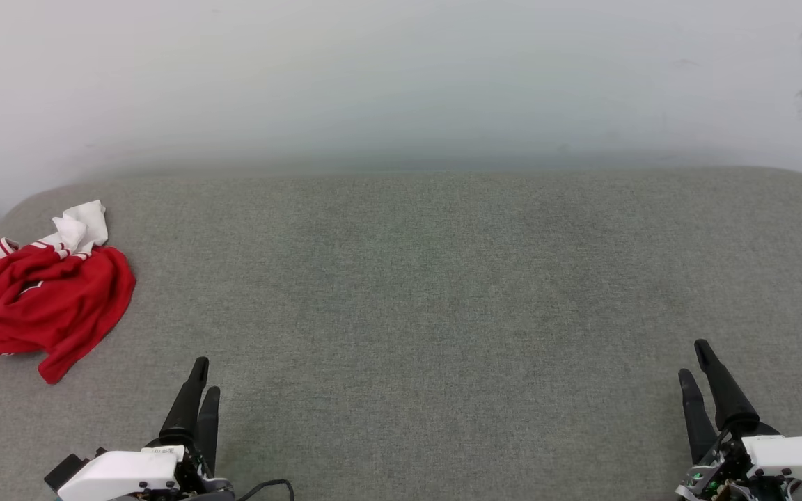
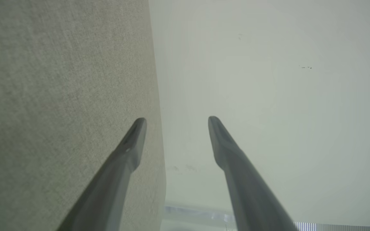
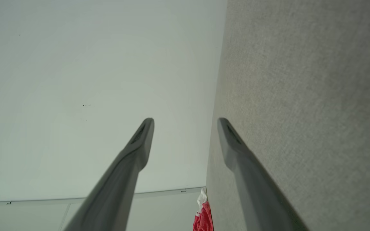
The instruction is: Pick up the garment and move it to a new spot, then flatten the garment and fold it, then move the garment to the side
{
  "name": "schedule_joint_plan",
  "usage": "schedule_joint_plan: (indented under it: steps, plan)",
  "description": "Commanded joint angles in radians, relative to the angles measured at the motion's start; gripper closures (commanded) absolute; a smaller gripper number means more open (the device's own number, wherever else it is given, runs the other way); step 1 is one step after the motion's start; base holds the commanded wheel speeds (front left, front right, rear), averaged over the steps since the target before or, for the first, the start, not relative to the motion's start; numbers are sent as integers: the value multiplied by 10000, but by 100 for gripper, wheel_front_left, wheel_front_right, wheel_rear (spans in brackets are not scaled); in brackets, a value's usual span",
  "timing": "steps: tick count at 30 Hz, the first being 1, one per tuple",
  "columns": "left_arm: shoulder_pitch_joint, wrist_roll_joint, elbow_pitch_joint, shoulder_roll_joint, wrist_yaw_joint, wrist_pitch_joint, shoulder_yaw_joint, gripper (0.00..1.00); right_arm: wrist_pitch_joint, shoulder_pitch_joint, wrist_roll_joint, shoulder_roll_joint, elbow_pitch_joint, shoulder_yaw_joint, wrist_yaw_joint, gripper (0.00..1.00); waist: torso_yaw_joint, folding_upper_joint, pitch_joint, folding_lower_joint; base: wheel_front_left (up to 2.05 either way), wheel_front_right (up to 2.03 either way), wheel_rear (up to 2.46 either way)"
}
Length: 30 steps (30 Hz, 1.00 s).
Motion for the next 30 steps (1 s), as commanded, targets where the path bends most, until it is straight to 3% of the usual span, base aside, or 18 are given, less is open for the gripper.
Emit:
schedule_joint_plan:
  steps: [1, 17, 23, 30]
  plan:
    - [-129, 147, -283, 22, -4, -146, -59, 0, -142, -142, -109, -3, -274, 98, 2, 0, -4, -1, 5, 0, 0, 0, 0]
    - [151, 1459, -661, 32, -10, -855, 258, 0, -850, 35, -1477, -1, -377, 24, 2, 0, -37, -1, 17, 0, 0, 0, 0]
    - [223, 2318, -915, 36, -13, -1106, 604, 0, -1100, 39, -2807, -1, -636, -145, 2, 0, -54, -1, 18, 0, 0, 0, 0]
    - [205, 3590, -1422, 40, -16, -1379, 982, 0, -1376, 51, -5200, -1, -1514, -246, 2, 0, -98, -1, 50, 0, 0, 0, 0]
